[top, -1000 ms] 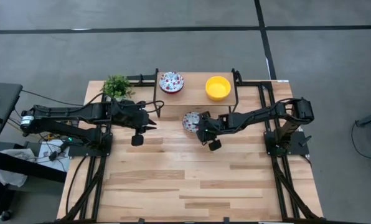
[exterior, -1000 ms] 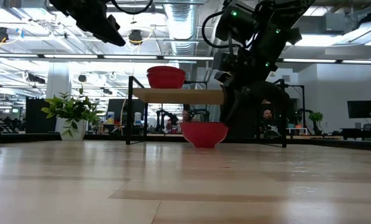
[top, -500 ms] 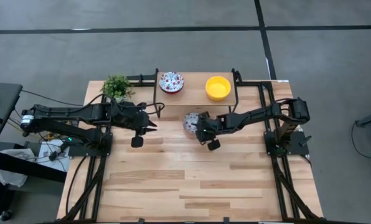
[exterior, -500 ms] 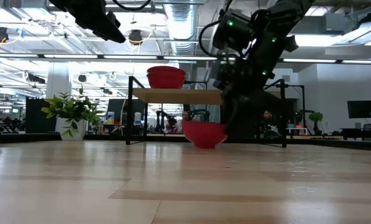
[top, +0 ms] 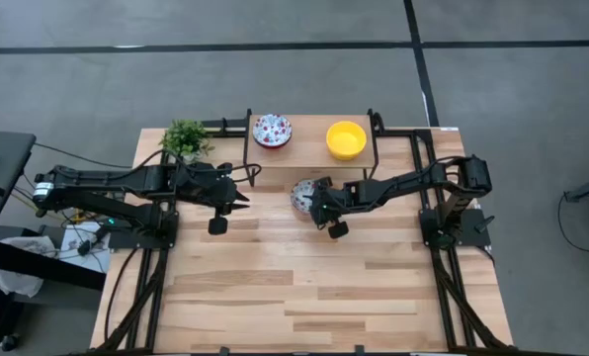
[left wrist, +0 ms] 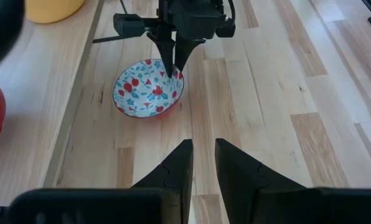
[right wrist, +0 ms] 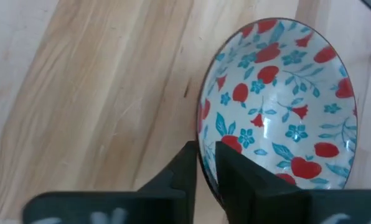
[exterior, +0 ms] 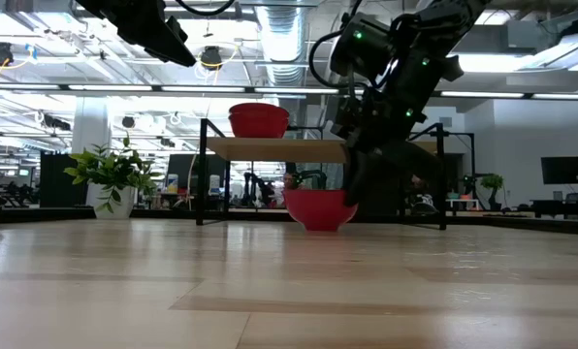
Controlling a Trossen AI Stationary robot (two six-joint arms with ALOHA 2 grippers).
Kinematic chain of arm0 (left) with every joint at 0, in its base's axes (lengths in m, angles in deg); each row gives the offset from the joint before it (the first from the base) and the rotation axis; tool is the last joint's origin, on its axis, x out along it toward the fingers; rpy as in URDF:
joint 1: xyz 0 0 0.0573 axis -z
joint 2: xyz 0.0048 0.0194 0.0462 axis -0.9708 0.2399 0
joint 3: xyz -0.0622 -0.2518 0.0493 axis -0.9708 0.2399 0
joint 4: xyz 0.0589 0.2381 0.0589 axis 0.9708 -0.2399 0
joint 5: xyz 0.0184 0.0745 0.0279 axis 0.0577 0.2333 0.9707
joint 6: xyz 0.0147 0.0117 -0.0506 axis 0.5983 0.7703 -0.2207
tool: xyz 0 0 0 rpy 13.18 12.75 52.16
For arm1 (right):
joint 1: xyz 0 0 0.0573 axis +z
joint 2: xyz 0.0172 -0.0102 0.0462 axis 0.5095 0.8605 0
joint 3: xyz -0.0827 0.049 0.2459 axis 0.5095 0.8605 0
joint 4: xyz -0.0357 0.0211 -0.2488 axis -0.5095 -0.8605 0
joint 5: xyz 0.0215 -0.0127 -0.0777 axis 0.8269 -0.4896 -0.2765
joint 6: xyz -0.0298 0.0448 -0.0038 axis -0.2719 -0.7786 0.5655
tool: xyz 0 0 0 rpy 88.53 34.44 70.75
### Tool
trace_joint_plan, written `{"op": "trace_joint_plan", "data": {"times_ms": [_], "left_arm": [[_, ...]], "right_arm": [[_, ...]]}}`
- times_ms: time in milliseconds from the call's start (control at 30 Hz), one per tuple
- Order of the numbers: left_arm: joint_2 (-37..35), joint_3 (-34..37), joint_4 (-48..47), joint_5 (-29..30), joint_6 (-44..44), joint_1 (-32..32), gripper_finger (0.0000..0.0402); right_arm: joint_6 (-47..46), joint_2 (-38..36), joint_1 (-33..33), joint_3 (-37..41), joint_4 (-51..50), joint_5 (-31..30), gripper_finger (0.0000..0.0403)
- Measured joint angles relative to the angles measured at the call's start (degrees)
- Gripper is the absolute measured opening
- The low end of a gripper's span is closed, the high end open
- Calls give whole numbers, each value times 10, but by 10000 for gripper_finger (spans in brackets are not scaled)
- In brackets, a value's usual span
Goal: Pick & Place Mini bowls
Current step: Stack the printed bowl on the printed bowl on the shelf
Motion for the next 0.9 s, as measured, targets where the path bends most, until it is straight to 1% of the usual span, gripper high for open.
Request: {"op": "trace_joint_plan", "data": {"times_ms": [100,133,300,400,500,567,733,800,900], "left_arm": [[0,0,0,0,0,0,67],[0,0,0,0,0,0,67],[0,0,0,0,0,0,67],[0,0,1,0,2,0,67],[12,0,12,0,34,0,67],[34,0,30,0,51,0,67],[115,-14,61,-9,109,-3,67],[141,-31,73,-24,145,-10,67],[166,-46,104,-26,223,-17,67]], "right_arm": [[0,0,0,0,0,0,14],[-1,0,0,0,0,-3,9],[-30,-4,10,0,-5,-3,4],[-41,-15,27,0,-13,10,3],[-54,-29,42,-12,-40,21,3],[-56,-37,50,-26,-68,27,2],[-58,-56,59,-71,-126,79,1],[-60,-58,60,-90,-140,107,1],[-66,-61,60,-115,-168,134,1]]}}
